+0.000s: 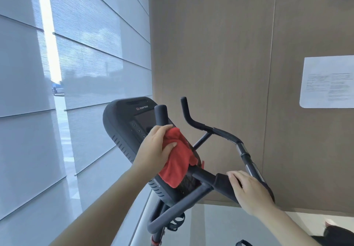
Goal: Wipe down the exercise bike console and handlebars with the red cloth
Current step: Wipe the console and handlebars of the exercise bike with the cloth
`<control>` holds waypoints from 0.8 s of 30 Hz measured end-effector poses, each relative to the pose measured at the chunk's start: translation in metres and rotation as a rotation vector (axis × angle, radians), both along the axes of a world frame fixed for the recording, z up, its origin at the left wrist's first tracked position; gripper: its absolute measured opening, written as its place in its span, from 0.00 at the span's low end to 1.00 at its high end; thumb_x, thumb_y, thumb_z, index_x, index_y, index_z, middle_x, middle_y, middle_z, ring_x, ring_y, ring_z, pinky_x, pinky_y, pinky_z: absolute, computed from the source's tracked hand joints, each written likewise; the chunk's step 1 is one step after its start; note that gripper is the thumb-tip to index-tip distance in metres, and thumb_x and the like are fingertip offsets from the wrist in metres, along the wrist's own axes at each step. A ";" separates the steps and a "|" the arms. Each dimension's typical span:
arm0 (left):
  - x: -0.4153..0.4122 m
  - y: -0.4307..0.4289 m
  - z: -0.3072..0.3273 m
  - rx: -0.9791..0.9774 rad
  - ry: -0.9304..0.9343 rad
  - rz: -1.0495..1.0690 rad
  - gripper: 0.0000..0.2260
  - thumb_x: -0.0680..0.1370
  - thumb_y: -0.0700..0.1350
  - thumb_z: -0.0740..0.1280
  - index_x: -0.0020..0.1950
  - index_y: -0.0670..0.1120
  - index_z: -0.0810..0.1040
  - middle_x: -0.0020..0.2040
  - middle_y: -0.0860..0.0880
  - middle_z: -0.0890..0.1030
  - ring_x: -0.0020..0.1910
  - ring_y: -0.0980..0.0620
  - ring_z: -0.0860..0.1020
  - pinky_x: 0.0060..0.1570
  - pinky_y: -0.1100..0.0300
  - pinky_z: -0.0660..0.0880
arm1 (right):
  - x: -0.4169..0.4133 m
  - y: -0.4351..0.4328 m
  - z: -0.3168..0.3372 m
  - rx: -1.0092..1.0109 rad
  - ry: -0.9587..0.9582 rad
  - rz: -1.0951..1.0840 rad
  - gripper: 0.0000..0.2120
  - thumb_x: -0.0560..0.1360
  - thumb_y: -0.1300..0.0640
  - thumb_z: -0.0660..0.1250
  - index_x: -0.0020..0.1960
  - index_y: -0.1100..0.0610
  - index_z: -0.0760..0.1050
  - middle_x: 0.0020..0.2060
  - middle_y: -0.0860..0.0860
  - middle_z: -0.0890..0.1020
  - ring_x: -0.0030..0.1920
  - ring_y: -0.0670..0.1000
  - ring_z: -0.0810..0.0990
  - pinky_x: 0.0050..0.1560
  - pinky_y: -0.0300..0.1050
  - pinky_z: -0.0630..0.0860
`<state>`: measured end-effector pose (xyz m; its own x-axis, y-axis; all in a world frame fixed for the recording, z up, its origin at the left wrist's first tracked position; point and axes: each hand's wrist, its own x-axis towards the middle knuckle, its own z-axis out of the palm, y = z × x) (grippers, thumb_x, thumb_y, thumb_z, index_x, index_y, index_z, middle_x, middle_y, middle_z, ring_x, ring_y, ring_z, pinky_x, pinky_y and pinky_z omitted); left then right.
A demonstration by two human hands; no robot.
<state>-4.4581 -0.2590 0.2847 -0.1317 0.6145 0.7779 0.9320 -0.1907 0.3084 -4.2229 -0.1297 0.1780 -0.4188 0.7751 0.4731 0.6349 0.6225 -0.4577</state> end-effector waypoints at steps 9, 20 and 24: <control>-0.057 -0.014 0.035 0.164 -0.192 0.269 0.12 0.76 0.46 0.66 0.59 0.48 0.74 0.56 0.50 0.76 0.54 0.51 0.74 0.50 0.63 0.63 | -0.070 -0.017 0.034 0.117 0.046 0.174 0.20 0.80 0.45 0.47 0.64 0.48 0.70 0.59 0.41 0.75 0.59 0.44 0.73 0.58 0.40 0.71; -0.031 0.037 0.038 0.245 -0.549 0.057 0.08 0.79 0.45 0.61 0.57 0.54 0.69 0.50 0.59 0.77 0.52 0.56 0.75 0.52 0.63 0.65 | -0.081 0.000 0.021 0.088 0.082 0.085 0.27 0.76 0.40 0.41 0.63 0.49 0.70 0.59 0.45 0.77 0.59 0.47 0.74 0.57 0.39 0.68; -0.031 0.040 0.019 0.191 -0.493 -0.024 0.17 0.80 0.44 0.59 0.69 0.54 0.64 0.52 0.64 0.74 0.46 0.72 0.72 0.47 0.75 0.64 | -0.082 -0.002 0.021 0.101 0.056 0.103 0.32 0.73 0.35 0.38 0.63 0.48 0.70 0.57 0.43 0.77 0.58 0.46 0.75 0.57 0.41 0.71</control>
